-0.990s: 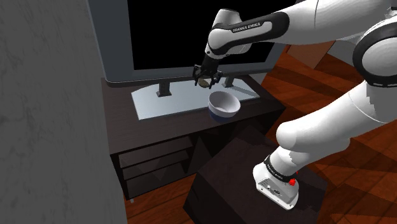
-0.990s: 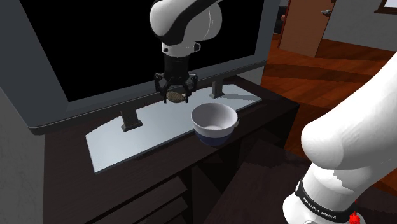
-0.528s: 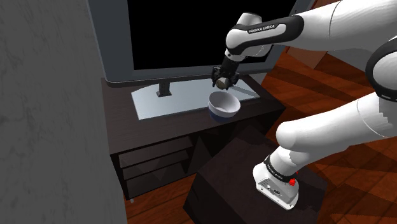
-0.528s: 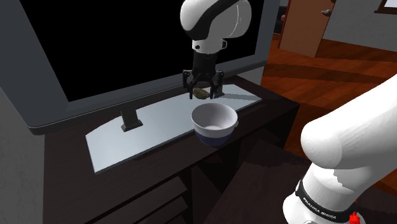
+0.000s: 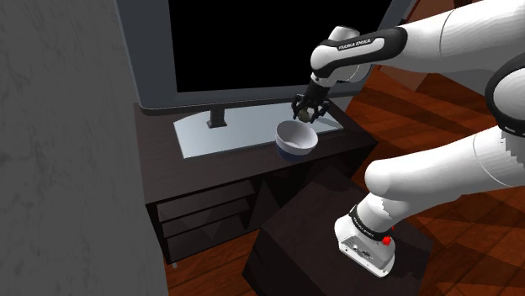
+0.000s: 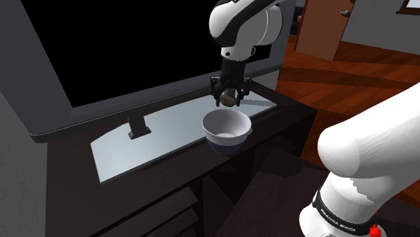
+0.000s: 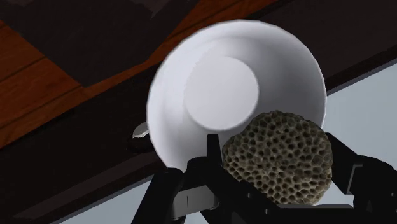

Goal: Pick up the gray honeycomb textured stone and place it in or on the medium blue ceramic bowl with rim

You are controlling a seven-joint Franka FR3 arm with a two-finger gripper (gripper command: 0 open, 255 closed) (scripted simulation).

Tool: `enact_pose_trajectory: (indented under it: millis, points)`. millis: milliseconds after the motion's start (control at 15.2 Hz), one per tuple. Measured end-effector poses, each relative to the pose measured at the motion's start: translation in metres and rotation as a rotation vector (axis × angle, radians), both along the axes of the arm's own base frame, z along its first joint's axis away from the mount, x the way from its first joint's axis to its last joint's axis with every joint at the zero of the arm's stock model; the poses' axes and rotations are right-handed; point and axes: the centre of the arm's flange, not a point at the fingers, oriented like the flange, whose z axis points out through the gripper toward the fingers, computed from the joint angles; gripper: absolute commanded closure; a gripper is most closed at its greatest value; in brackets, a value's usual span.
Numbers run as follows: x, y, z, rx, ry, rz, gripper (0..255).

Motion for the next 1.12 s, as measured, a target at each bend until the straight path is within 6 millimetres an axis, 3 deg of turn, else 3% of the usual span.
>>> enact_pose_trajectory:
  millis: [660,1122]
  points:
    - [0.0,0.0,-0.054,0.0,0.001,0.001,255]
    - [-0.001,-0.001,-0.06,0.0,0.0,0.0,255]
